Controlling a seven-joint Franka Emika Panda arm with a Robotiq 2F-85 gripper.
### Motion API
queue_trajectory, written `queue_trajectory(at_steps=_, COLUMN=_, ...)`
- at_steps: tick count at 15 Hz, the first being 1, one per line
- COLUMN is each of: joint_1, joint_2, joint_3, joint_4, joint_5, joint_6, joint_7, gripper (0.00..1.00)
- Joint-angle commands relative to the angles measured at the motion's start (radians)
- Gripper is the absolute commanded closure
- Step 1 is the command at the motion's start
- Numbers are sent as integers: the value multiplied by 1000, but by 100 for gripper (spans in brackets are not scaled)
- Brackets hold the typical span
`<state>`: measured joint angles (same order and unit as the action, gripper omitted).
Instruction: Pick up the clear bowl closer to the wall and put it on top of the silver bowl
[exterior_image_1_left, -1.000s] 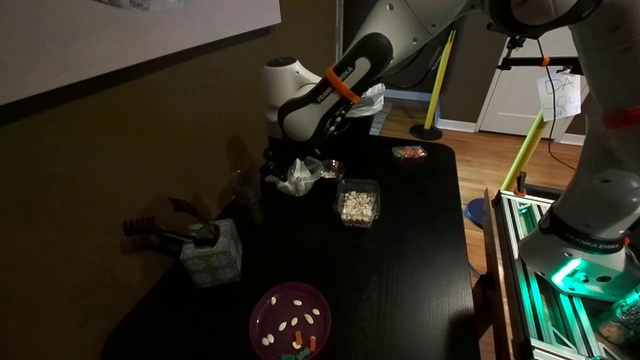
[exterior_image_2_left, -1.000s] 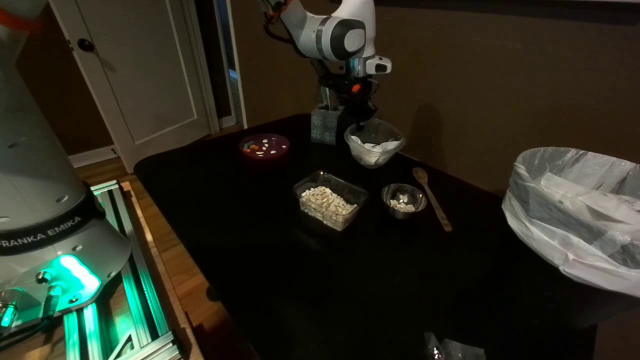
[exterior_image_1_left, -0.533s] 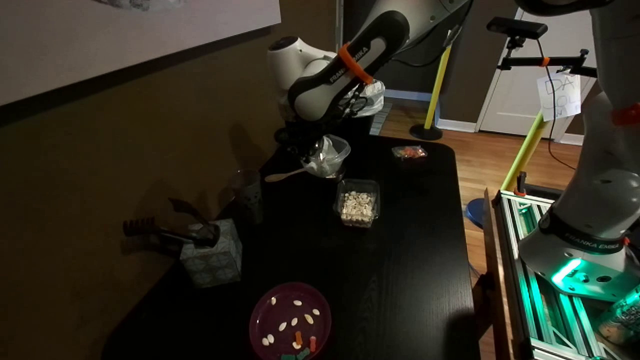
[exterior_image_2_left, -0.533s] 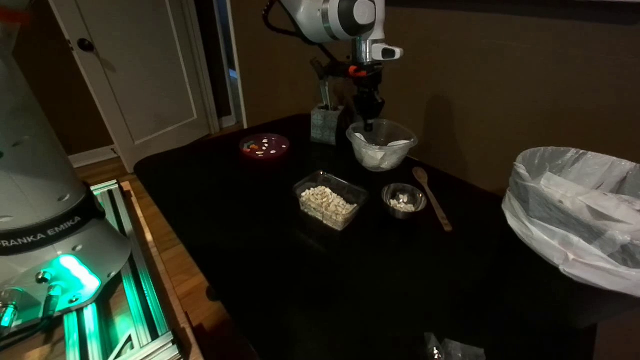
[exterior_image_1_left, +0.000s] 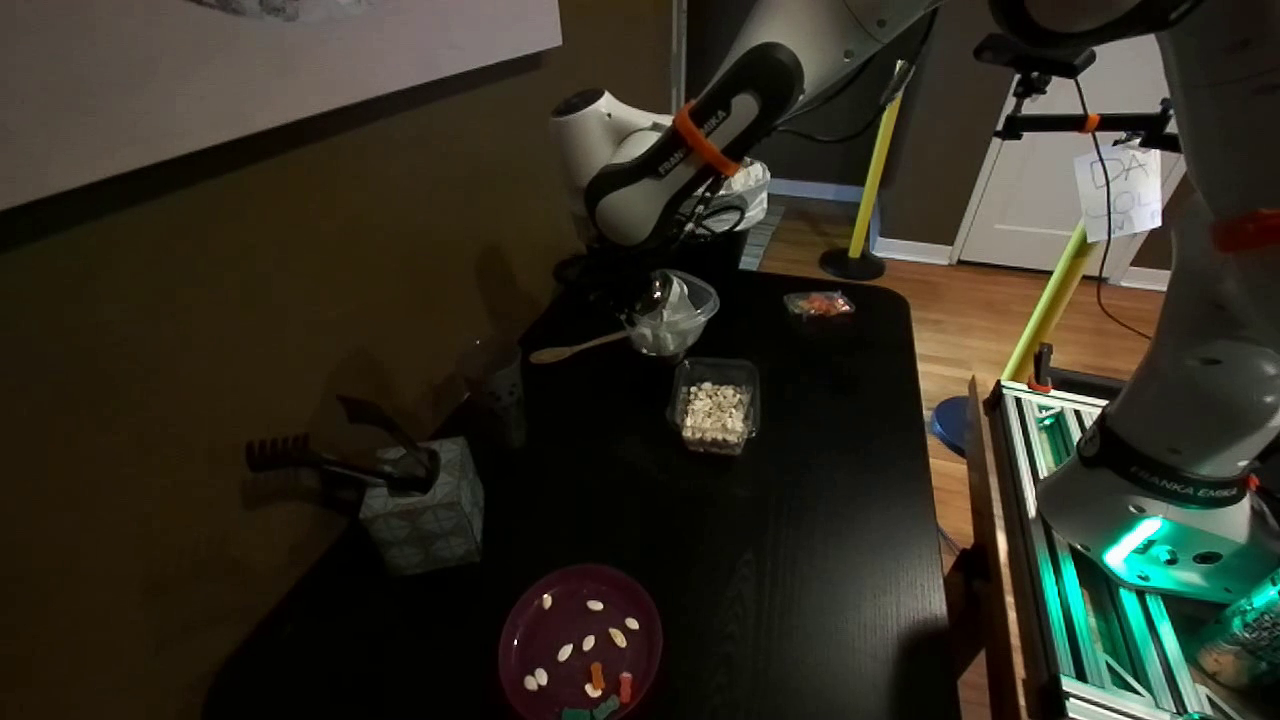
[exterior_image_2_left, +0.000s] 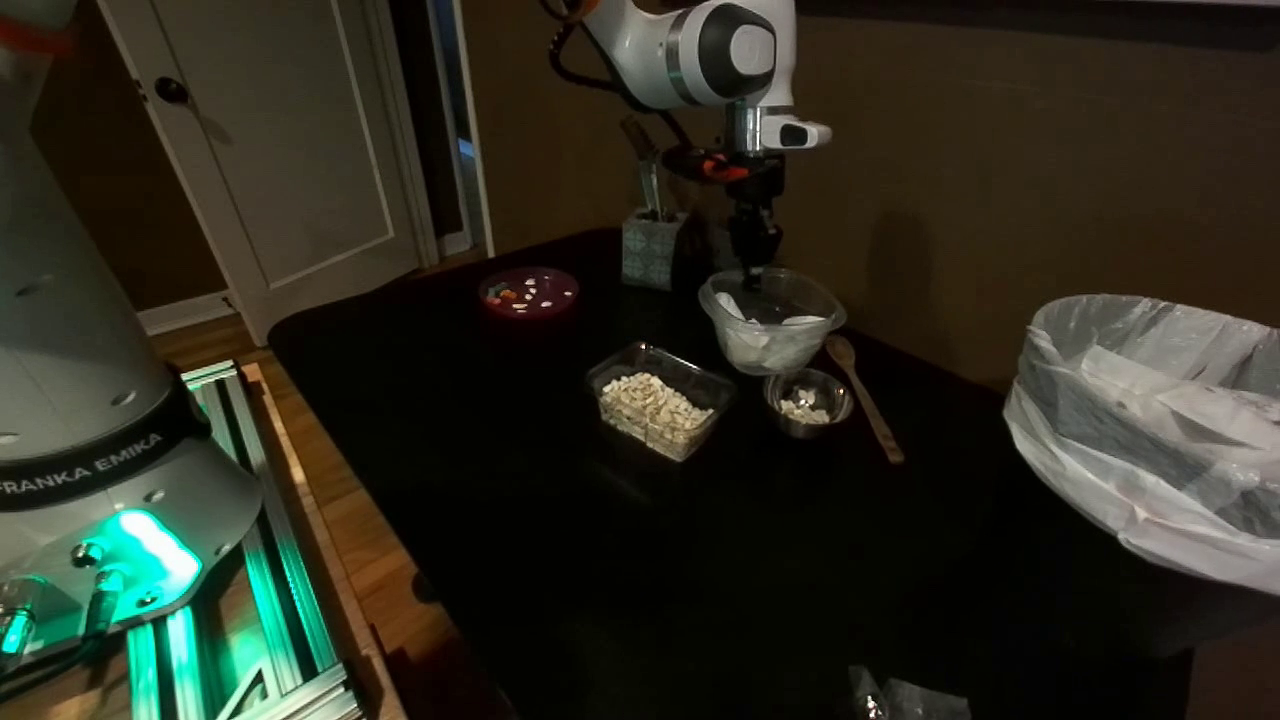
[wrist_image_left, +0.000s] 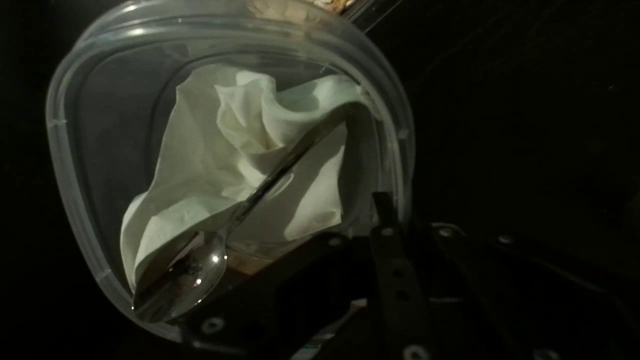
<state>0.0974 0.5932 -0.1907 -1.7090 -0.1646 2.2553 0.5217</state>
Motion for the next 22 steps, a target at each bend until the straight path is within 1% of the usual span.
queue_trajectory(at_steps=1, joint_1=-27, joint_2=56, joint_3=-4, joint_4=56, joint_5=27, joint_6=6, joint_7=41, gripper=99)
queue_trajectory(at_steps=7, joint_1=-73, joint_2=112, joint_3=7, joint_4=139, joint_5=88, joint_6=-5, joint_7=28, gripper=99)
queue_trajectory(at_steps=13, joint_1=-79, joint_2=171, joint_3=-15, joint_4=223, joint_5=103, joint_6=-25, joint_7=70, gripper=99)
queue_trajectory(at_steps=22, joint_1=-84, joint_2=238, joint_3=-28, joint_4=313, joint_5=97, joint_6=-104, joint_7=121, gripper=99)
